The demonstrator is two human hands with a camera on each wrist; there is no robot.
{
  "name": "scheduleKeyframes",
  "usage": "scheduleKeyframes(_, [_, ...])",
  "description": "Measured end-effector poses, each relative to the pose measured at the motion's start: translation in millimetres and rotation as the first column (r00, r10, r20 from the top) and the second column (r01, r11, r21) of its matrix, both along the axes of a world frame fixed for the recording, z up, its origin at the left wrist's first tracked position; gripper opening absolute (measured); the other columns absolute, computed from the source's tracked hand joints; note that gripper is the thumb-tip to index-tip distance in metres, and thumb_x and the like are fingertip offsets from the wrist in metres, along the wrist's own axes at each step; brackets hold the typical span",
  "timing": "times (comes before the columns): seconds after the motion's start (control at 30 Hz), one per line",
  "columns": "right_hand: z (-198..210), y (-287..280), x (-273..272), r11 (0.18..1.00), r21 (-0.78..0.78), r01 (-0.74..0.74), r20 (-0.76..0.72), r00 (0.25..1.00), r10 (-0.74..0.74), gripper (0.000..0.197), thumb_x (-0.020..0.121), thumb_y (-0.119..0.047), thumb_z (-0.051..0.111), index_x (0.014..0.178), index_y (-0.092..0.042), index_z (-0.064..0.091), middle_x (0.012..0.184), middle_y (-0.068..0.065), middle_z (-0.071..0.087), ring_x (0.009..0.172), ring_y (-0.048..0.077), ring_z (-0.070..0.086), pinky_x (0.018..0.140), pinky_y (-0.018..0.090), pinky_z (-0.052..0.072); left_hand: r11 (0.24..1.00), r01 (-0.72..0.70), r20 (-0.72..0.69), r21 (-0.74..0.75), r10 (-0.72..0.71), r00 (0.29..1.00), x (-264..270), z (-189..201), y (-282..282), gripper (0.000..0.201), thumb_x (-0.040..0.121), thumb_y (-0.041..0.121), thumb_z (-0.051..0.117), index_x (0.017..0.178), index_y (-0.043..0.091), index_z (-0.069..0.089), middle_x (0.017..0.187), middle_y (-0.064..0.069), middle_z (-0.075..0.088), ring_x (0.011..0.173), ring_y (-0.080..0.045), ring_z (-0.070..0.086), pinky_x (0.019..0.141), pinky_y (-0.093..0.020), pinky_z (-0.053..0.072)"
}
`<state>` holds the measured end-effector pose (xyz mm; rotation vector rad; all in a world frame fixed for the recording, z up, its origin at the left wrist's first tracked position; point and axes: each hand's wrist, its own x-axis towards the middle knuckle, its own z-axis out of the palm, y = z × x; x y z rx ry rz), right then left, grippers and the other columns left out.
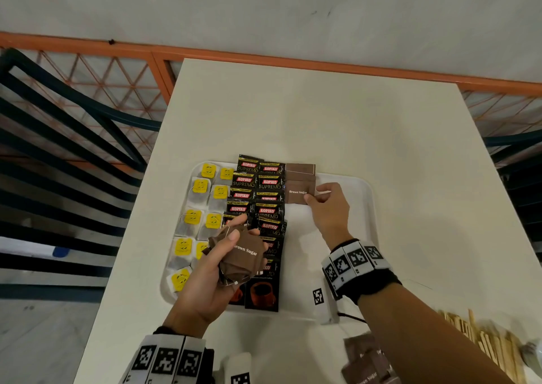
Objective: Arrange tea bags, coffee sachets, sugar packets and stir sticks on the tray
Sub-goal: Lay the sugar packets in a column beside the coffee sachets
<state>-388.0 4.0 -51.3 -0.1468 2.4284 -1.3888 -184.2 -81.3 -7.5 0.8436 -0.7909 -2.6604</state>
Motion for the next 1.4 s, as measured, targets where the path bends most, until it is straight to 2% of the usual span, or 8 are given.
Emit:
scheduleKeyframes(0.4, [-1,-1,3,1.0,0.007,-0.022,-0.07,0.997,0.022,0.025,0.085,-0.01,0.063,0.103,-0.006,0.047,0.079,0.005,0.056,0.073,0.017,0.051,0.055,0.003,0.037,1.0,-0.008,0.022,0.017,0.008,1.0,-4,6,2,0.084,0.042,0.04,0.09,0.117,0.018,0.062,0.103,-0.013,0.068,0.091,-0.03,0.067,0.07,-0.04,0.058])
scheduleKeyframes(0.6, [22,5,21,0.988,0.051,-0.146,-0.148,0.977,0.152,0.018,0.086,-0.018,0.061,0.1,-0.012,0.053,0.095,0.002,0.058,0.08,0.009,0.05,0.064,-0.002,0.034,1.0,0.019,-0.002,0.004,-0.019,1.0,0,4,-1,0.069,0.048,0.025,0.081,0.115,0.019,0.065,0.106,-0.01,0.07,0.088,-0.026,0.069,0.065,-0.035,0.057])
scheduleKeyframes(0.7, [42,10,43,0.926,0.028,-0.377,-0.014,0.926,0.378,0.014,0.09,-0.028,0.057,0.095,-0.015,0.059,0.087,-0.005,0.059,0.075,0.005,0.052,0.067,0.006,0.039,1.0,0.011,0.014,-0.007,-0.011,1.0,-1,6,0,0.048,0.066,0.009,0.054,0.112,0.019,0.064,0.1,-0.007,0.072,0.081,-0.021,0.07,0.062,-0.03,0.057])
scheduleKeyframes(0.87, [66,26,73,0.81,-0.198,-0.552,0.322,0.744,0.585,0.023,0.09,-0.035,0.054,0.101,-0.016,0.062,0.093,0.006,0.065,0.073,0.012,0.057,0.06,0.022,0.048,1.0,-0.004,0.018,-0.015,0.004,1.0,-2,6,3,0.053,0.063,0.005,0.053,0.114,0.017,0.061,0.094,-0.006,0.072,0.081,-0.018,0.069,0.062,-0.028,0.057])
scheduleKeyframes(0.97, [67,31,77,0.815,-0.313,-0.487,0.381,0.721,0.578,0.021,0.087,-0.017,0.061,0.105,-0.008,0.063,0.09,0.006,0.066,0.065,0.008,0.06,0.059,0.019,0.05,0.999,-0.013,0.029,-0.034,0.014,0.999,-1,5,4,0.057,0.056,0.007,0.059,0.112,0.017,0.062,0.092,-0.006,0.072,0.082,-0.02,0.069,0.062,-0.028,0.057])
scheduleKeyframes(1.1, [63,38,70,0.836,-0.388,-0.389,0.437,0.721,0.538,0.017,0.084,0.0,0.061,0.099,-0.008,0.065,0.086,0.004,0.068,0.071,0.009,0.064,0.064,0.018,0.052,0.998,-0.018,0.051,-0.052,0.021,0.998,3,4,5,0.044,0.081,0.001,0.039,0.114,0.019,0.061,0.098,-0.007,0.071,0.081,-0.018,0.069,0.062,-0.026,0.056])
scheduleKeyframes(1.17, [60,42,63,0.844,-0.412,-0.344,0.459,0.721,0.518,0.018,0.083,0.004,0.059,0.092,-0.01,0.066,0.081,0.002,0.069,0.072,0.012,0.065,0.066,0.018,0.053,0.999,-0.016,0.048,-0.048,0.019,0.999,5,5,4,0.047,0.078,0.001,0.043,0.118,0.018,0.06,0.1,-0.007,0.07,0.084,-0.019,0.068,0.062,-0.027,0.056])
scheduleKeyframes(1.4, [41,42,19,0.928,-0.338,-0.155,0.395,0.872,0.29,0.02,0.086,0.003,0.056,0.081,-0.016,0.06,0.069,-0.008,0.067,0.065,0.006,0.058,0.061,0.018,0.042,0.999,-0.04,0.006,-0.019,0.04,0.999,10,5,3,0.054,0.073,0.003,0.043,0.126,0.013,0.053,0.1,-0.009,0.067,0.091,-0.03,0.068,0.068,-0.034,0.057])
